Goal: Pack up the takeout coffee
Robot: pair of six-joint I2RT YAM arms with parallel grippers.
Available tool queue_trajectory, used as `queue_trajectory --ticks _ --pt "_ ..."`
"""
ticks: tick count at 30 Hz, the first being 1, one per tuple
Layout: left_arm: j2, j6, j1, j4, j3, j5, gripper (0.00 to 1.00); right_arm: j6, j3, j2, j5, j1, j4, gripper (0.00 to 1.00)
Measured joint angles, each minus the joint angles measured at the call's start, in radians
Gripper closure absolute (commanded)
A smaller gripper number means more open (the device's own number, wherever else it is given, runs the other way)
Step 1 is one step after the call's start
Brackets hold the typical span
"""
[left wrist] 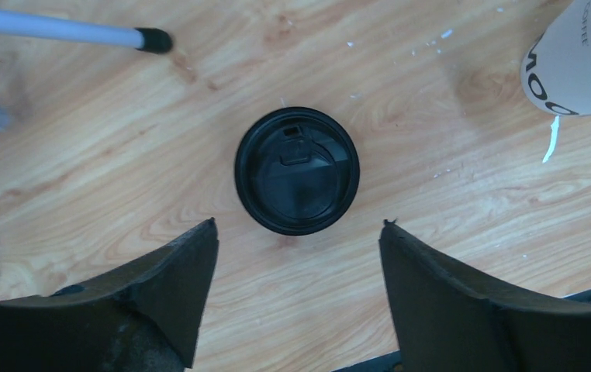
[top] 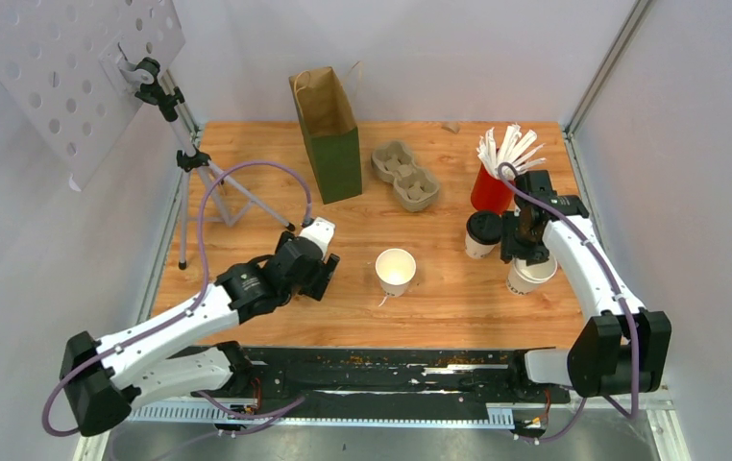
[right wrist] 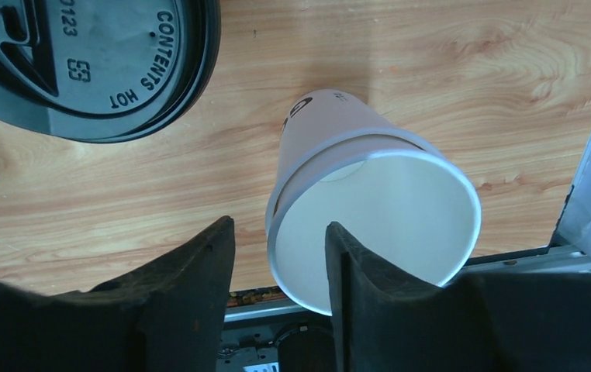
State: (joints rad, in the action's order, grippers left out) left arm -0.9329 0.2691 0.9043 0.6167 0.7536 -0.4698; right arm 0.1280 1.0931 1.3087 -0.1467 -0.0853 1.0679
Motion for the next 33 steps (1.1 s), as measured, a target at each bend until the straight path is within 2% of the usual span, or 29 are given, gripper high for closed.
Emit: queue_trajectory --ticks 7,14,15,16,17,23,33 --pt "-0.122 0.053 -0.106 -0.089 0.0 0.137 0.32 -0.011 0.068 -0.042 0.051 0.0 0.035 0.31" --pt "-0.259 0.085 -0.148 -0.195 0.0 0.24 0.42 -0.011 0.127 -0.187 0.209 -0.023 0.027 0.17" --pt "-0.278 0.087 -0.151 -0.203 0.0 0.248 0.44 -0.011 0.128 -0.203 0.226 -0.027 0.025 0.14" --pt "-0.292 0.089 -0.156 -0.211 0.0 0.253 0.45 -0.012 0.128 -0.216 0.242 -0.031 0.023 0.04" --pt "-0.308 0.089 -0.161 -0.219 0.0 0.259 0.47 -0.013 0.128 -0.229 0.256 -0.033 0.02 0.0" --pt "-0.375 0.089 -0.2 -0.251 0.0 0.263 0.55 -0.026 0.128 -0.283 0.333 -0.035 0.005 0.0" --pt "-0.443 0.09 -0.211 -0.295 -0.01 0.286 0.57 -0.02 0.043 -0.374 0.417 -0.036 -0.048 0.0"
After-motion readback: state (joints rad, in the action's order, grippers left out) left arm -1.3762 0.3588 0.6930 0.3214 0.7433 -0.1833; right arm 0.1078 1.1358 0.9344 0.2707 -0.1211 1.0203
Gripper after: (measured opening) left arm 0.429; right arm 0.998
